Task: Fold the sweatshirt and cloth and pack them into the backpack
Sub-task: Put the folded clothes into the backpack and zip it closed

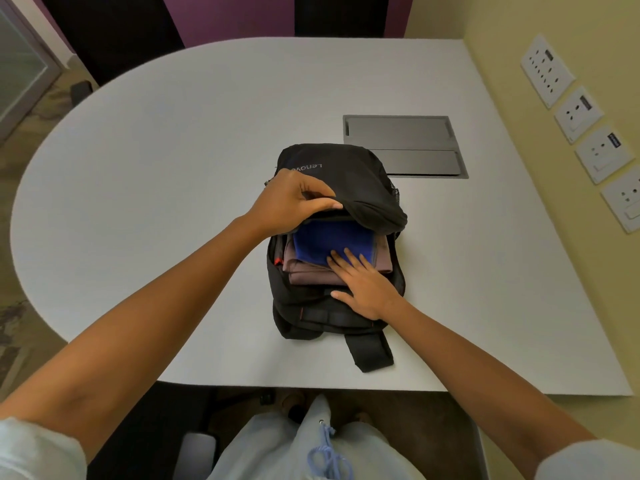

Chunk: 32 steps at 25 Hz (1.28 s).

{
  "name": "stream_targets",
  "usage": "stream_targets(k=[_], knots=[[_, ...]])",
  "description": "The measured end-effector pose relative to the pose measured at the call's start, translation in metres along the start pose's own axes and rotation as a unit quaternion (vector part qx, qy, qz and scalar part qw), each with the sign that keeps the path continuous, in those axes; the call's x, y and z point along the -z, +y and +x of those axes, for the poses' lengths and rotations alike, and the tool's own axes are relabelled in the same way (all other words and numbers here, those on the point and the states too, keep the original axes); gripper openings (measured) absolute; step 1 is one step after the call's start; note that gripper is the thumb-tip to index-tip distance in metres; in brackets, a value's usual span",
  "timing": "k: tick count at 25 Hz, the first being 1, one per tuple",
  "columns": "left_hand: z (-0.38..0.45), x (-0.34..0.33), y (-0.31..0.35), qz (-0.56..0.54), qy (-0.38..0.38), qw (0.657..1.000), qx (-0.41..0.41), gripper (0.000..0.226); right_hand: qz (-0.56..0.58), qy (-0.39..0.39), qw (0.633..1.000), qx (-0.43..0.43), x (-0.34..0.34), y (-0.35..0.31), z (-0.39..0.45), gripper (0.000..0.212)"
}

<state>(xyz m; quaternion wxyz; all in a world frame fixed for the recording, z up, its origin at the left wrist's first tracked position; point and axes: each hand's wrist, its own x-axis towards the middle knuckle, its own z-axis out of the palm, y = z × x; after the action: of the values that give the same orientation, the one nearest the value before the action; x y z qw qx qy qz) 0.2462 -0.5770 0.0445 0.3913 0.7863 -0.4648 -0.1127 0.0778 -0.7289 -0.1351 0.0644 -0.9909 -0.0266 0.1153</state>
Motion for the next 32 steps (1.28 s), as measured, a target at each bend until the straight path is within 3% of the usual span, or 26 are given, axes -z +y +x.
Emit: stream_targets(k=[3, 5, 8, 11, 14, 16, 18, 20, 22, 27, 32], knots=[[-0.005, -0.002, 0.001, -0.027, -0.025, 0.999, -0.005, 0.013, 0.019, -0.020, 1.000, -0.012, -0.002, -0.002, 0.004, 0.087], [-0.006, 0.000, 0.002, -0.035, -0.049, 0.998, 0.005, 0.013, 0.057, 0.006, 0.998, -0.009, 0.000, -0.005, 0.005, 0.082], [-0.006, 0.004, -0.004, -0.036, -0.103, 0.994, 0.017, 0.012, 0.200, 0.142, 0.969, 0.000, 0.004, -0.001, -0.019, 0.053], [-0.004, -0.003, -0.011, 0.001, -0.190, 0.981, -0.023, 0.006, 0.211, 0.319, 0.922, -0.048, -0.011, 0.031, -0.061, 0.022], [0.006, -0.022, -0.013, 0.110, -0.315, 0.942, -0.031, 0.014, 0.231, 0.364, 0.888, -0.156, -0.024, 0.067, -0.088, 0.021], [0.012, -0.037, -0.011, 0.147, -0.354, 0.924, -0.005, 0.027, 0.246, 0.370, 0.872, -0.204, -0.026, 0.084, -0.093, 0.021], [0.019, -0.053, -0.006, 0.119, -0.304, 0.945, -0.002, 0.051, 0.269, 0.373, 0.858, -0.230, -0.023, 0.097, -0.089, 0.019], [0.035, -0.079, 0.000, 0.110, -0.198, 0.974, -0.009, 0.064, 0.301, 0.367, 0.845, -0.245, -0.021, 0.108, -0.080, 0.017], [0.056, -0.106, 0.002, 0.162, -0.137, 0.977, 0.014, 0.076, 0.345, 0.347, 0.835, -0.250, -0.018, 0.119, -0.064, 0.016], [0.081, -0.147, -0.039, 0.328, -0.158, 0.928, 0.074, 0.108, 0.421, 0.269, 0.827, -0.257, -0.017, 0.133, -0.025, 0.023], [0.077, -0.155, -0.063, 0.331, -0.177, 0.921, 0.103, 0.113, 0.475, 0.213, 0.797, -0.306, -0.019, 0.136, 0.012, 0.039]])
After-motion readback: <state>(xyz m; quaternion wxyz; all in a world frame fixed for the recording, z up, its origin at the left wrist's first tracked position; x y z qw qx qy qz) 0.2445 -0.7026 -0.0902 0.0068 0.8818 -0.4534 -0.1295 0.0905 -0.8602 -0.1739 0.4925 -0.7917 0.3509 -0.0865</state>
